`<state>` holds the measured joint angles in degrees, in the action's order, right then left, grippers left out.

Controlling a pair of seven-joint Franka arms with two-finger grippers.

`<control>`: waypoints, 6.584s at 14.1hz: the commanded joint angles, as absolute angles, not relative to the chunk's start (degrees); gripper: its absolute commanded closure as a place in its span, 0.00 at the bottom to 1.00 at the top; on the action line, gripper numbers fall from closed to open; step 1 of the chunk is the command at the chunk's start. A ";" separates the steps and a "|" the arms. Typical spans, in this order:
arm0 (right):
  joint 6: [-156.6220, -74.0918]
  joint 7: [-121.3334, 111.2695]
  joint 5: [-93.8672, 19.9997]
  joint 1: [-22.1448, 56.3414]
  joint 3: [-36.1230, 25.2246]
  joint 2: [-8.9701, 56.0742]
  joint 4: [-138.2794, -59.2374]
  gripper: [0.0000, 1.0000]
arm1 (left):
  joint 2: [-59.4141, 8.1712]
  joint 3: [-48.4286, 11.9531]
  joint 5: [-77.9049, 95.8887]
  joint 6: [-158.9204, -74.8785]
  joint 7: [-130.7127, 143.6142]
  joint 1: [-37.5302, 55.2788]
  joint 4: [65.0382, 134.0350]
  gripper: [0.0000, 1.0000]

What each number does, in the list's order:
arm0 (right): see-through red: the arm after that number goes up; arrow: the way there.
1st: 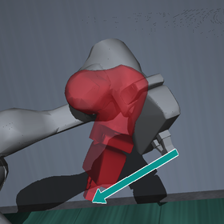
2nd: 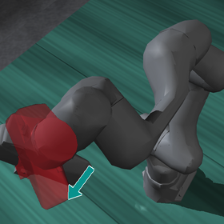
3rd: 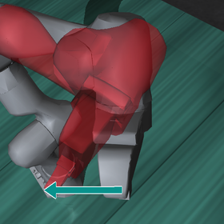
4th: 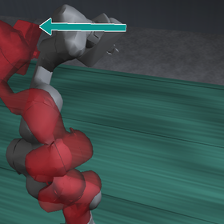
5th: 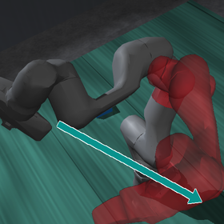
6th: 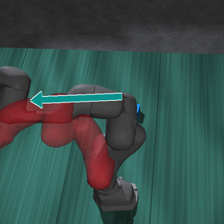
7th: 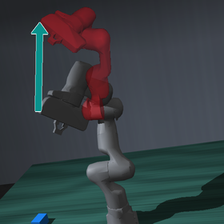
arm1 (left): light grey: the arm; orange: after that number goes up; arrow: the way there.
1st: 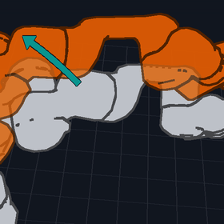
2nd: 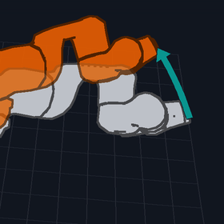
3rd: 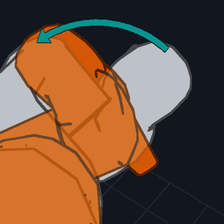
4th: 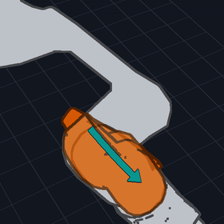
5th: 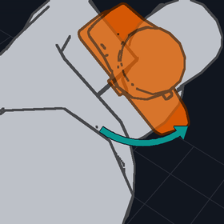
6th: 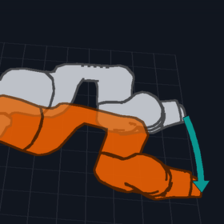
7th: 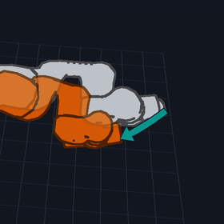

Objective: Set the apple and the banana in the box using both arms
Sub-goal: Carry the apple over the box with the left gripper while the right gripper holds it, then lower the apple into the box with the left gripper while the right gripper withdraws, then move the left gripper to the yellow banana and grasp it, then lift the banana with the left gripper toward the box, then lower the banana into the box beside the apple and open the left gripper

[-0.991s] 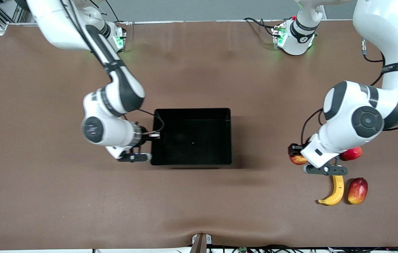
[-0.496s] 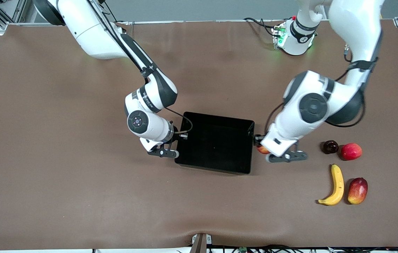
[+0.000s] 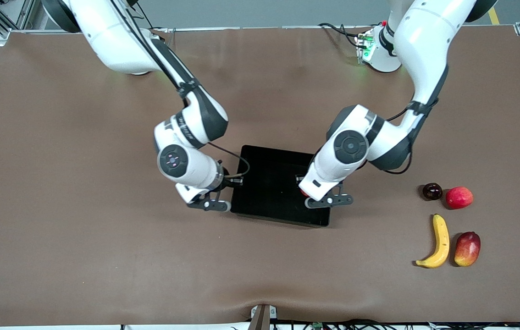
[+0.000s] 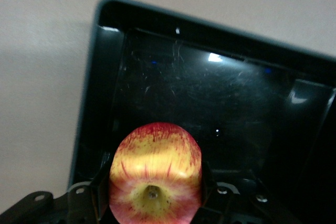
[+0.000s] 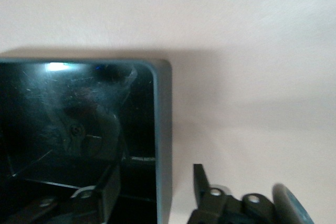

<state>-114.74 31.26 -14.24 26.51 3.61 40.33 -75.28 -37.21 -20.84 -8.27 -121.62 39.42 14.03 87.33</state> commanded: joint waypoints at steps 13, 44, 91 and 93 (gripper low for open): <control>-82.89 16.18 -9.24 6.43 -2.81 20.41 -67.32 0.00 | -45.17 -19.95 -11.95 -122.16 40.17 18.10 86.75 0.19; -83.50 -4.92 1.76 -1.83 -2.81 -1.05 -86.49 0.00 | -49.65 -18.90 -37.53 -138.34 18.46 -19.51 83.76 0.00; -87.54 -4.04 1.23 -0.79 -2.29 -5.63 -90.88 0.00 | -49.30 -30.41 -36.56 -123.31 63.28 21.01 82.53 1.00; -87.54 -3.96 0.97 -0.79 -2.29 -5.63 -90.97 0.00 | -50.27 -30.41 -36.56 -124.54 63.28 21.09 82.62 1.00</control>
